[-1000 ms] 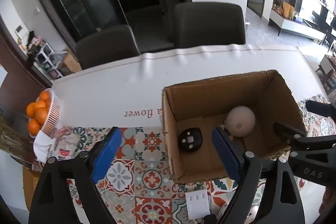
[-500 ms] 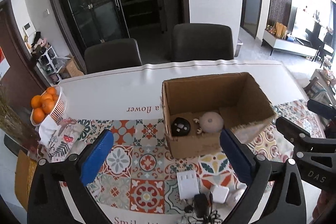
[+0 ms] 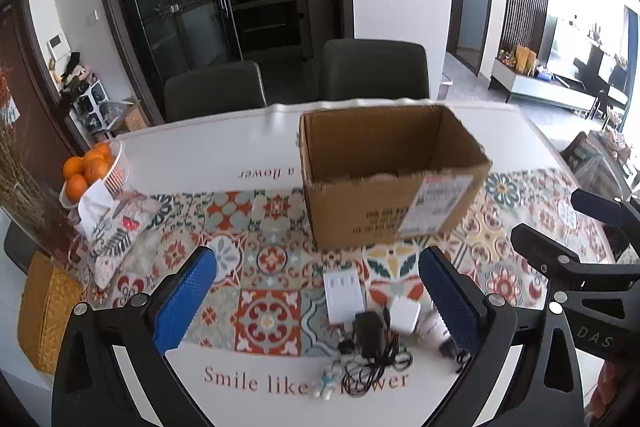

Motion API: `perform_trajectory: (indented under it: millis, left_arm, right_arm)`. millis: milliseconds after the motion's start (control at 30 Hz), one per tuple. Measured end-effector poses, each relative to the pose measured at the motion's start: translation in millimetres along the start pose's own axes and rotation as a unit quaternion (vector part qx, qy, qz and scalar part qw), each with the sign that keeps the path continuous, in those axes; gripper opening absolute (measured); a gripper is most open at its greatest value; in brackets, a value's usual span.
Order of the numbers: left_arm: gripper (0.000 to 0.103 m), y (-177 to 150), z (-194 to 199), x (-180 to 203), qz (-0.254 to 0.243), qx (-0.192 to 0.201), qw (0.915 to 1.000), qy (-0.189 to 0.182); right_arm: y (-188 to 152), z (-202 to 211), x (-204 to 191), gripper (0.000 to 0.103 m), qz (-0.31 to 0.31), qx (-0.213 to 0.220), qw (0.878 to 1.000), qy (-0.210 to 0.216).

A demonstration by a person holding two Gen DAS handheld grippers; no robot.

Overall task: Organize rigid objects
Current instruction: 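Lower the right gripper onto the black bike light and close it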

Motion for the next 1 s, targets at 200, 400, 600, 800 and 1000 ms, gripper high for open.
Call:
perform_trajectory:
  millis: [200, 400, 600, 800, 1000]
  left_arm:
    - [0.103, -36, 6, 5, 0.000, -0.034, 0.9994, -0.004]
    - [0.103, -71, 4, 10, 0.014, -0.075, 0.9971, -0.007]
    - [0.103, -104, 2, 15, 0.016, -0.112, 0.9935, -0.007]
    - [0.103, -135, -4, 18, 0.013, -0.152, 0.9883, -0.002]
    - [0.103, -162, -12, 25, 0.016, -0.192, 0.9813, -0.001]
  right_arm:
    - [-35, 4, -6, 0.085, 0.006, -0.029, 1.000, 0.010]
    - [-66, 0, -8, 0.085, 0.007, -0.067, 0.998, 0.022]
    - [-94, -6, -11, 0.085, 0.014, -0.099, 0.994, 0.033]
    - [-124, -16, -14, 0.085, 0.020, -0.141, 0.989, 0.050]
    - [-154, -30, -13, 0.085, 0.020, -0.184, 0.981, 0.065]
Point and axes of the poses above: each gripper's, at about its wrist camera, not at the fingertips, and z roughly against the way its jaws point, x to its right, y to its top, the point moved 8 cm from there along -z, roughly the way its jaws point, and after that the axes turned 14 degrees about x, right-handed, at the moved point
